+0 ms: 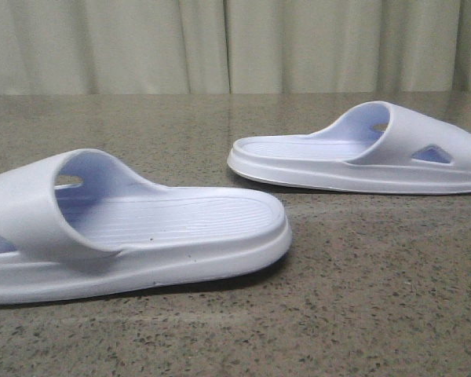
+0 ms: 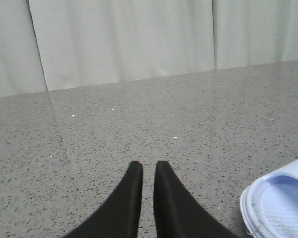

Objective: Insert blue slippers together front up

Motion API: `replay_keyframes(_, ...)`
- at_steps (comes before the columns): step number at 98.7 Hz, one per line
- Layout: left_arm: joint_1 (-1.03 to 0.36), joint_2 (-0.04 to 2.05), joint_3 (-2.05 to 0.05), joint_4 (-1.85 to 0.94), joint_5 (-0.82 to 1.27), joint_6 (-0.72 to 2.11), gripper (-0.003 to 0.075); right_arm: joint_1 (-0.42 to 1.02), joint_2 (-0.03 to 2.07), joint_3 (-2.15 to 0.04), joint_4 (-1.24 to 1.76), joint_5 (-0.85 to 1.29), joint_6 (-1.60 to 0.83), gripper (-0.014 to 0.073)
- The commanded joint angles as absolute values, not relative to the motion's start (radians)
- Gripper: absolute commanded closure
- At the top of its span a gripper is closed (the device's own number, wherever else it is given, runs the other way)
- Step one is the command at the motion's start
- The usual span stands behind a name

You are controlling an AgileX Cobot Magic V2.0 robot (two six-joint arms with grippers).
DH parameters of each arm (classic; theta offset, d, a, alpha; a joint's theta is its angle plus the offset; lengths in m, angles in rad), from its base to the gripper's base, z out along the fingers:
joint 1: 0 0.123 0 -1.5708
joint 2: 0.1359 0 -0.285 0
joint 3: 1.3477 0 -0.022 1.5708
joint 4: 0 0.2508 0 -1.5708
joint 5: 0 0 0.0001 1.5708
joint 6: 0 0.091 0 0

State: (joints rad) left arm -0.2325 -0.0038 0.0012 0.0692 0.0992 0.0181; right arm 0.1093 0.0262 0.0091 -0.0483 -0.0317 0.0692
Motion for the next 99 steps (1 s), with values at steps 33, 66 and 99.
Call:
replay_keyframes(33,-0.24,-0.035,0.011,0.06,0.021,0.008,0.0704,0.105,0.036,0.032,-0.058,-0.115,0.066,0.0701)
replay_keyframes(66,-0.24,-0.035,0.011,0.06,0.021,0.008,0.0704,0.105,0.036,0.032,-0.058,-0.115,0.066,0.0701)
replay_keyframes(99,-0.24,-0.035,0.011,0.06,0.019,0.008,0.0704,0.105,0.036,0.03,-0.058,-0.155,0.066,0.0701)
